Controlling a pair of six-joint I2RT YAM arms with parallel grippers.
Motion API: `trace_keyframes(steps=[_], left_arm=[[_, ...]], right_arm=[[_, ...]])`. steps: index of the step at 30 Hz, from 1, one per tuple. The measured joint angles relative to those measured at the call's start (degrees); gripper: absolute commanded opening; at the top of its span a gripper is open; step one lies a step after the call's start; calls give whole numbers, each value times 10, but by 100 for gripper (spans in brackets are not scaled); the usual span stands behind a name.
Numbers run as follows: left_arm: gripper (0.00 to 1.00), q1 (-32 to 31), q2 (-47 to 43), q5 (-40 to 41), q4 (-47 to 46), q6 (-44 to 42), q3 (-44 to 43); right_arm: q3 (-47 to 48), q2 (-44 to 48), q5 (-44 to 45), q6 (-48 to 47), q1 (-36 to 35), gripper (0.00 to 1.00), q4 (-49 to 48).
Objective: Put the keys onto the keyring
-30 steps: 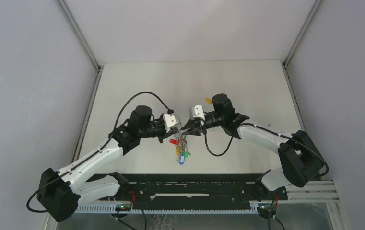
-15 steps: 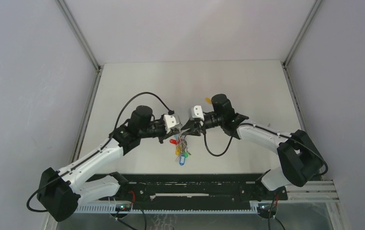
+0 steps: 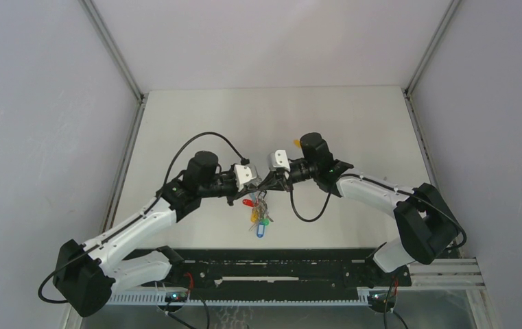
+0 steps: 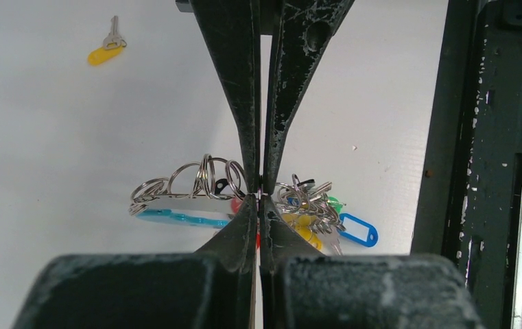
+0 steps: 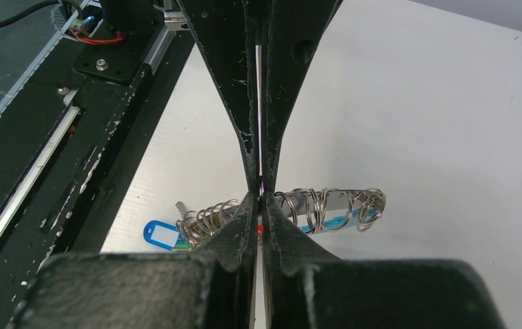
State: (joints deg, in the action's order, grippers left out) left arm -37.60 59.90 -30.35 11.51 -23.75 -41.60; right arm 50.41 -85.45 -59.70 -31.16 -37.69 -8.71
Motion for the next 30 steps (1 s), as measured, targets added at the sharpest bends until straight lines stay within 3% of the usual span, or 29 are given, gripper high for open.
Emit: trace_keyframes(steps=[9, 19, 30], left_arm=[[27, 5, -36, 1, -85, 3, 48], [34, 23, -45, -11, -189, 14, 122], [34, 45, -51, -54, -269, 49, 153]], right_arm=[[0, 0, -32, 8, 20, 0, -1], [0, 0, -39, 20, 23, 0, -2], [0, 0, -47, 32, 27, 0, -18]])
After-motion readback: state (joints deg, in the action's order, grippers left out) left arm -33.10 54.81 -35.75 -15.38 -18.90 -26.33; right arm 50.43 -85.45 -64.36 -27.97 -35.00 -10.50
